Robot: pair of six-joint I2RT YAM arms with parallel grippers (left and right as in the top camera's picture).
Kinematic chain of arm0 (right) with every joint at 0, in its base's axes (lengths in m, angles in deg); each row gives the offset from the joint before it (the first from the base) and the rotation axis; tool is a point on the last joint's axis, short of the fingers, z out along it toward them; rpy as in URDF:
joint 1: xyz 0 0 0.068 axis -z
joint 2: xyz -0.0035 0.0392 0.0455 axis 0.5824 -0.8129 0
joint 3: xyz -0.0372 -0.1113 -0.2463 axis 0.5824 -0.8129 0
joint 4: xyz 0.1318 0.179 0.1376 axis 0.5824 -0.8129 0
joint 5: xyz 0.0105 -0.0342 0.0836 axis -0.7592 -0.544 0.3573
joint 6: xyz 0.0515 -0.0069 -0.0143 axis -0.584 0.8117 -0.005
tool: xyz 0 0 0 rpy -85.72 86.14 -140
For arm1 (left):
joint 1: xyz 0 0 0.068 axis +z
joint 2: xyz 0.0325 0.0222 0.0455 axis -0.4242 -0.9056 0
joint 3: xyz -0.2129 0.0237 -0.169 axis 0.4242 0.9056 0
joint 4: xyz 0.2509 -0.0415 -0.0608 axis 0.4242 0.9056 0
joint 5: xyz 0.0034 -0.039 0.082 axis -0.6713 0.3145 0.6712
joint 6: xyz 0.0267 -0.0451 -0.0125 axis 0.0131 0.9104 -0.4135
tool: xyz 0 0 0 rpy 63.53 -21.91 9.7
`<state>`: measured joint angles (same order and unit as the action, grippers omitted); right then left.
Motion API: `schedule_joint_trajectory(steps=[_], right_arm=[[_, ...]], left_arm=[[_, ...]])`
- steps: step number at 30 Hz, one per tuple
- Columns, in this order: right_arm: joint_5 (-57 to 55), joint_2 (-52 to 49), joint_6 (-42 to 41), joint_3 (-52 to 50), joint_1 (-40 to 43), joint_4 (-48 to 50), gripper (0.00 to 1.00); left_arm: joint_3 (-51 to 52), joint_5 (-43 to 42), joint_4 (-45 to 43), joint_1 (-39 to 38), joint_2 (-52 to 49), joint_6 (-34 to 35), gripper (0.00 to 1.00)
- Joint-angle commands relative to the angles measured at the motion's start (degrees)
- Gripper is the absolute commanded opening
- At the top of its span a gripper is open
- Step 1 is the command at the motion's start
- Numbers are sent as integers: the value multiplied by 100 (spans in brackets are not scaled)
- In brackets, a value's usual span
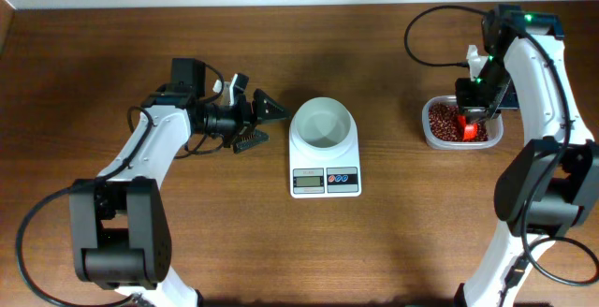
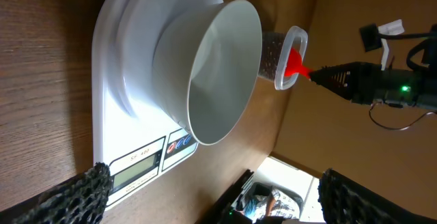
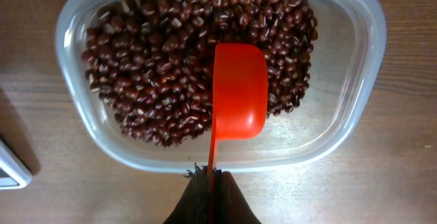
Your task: Scoop item into bowl and weigh 50g on scale
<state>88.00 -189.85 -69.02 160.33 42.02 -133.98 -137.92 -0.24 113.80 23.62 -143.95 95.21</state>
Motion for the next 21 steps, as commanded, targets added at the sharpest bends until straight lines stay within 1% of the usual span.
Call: schedule_joint_trajectory(steps=[1,3,5,7,8,14,18,20,21], right_arm=[[-50,-127,20,7,44,118,9],[-52,-127,20,7,46,157,19],[-52,-127,20,7,44,181,36],[-50,-127,20,7,44,221,49],[-52,-127,20,7,44,245,64],[-50,-127,15,7,44,251,65],[-33,-127,-116,7,37,31,65],[-28,-111,-170,17,37,42,61],[-26,-37,-286,24,37,35,61]], left_arm=[[-57,70,-9,13,-31,-116,99],[-57,70,-9,13,-31,-116,99],[-57,70,-9,15,-31,-116,99],[-57,70,-7,13,-31,-116,99],[-57,70,-9,13,-31,-116,99],[-57,72,-9,13,-31,-116,99],[-57,133,-9,13,-31,-116,99],[-57,133,-9,13,-31,-116,99],[-57,138,-9,13,-31,-116,99]])
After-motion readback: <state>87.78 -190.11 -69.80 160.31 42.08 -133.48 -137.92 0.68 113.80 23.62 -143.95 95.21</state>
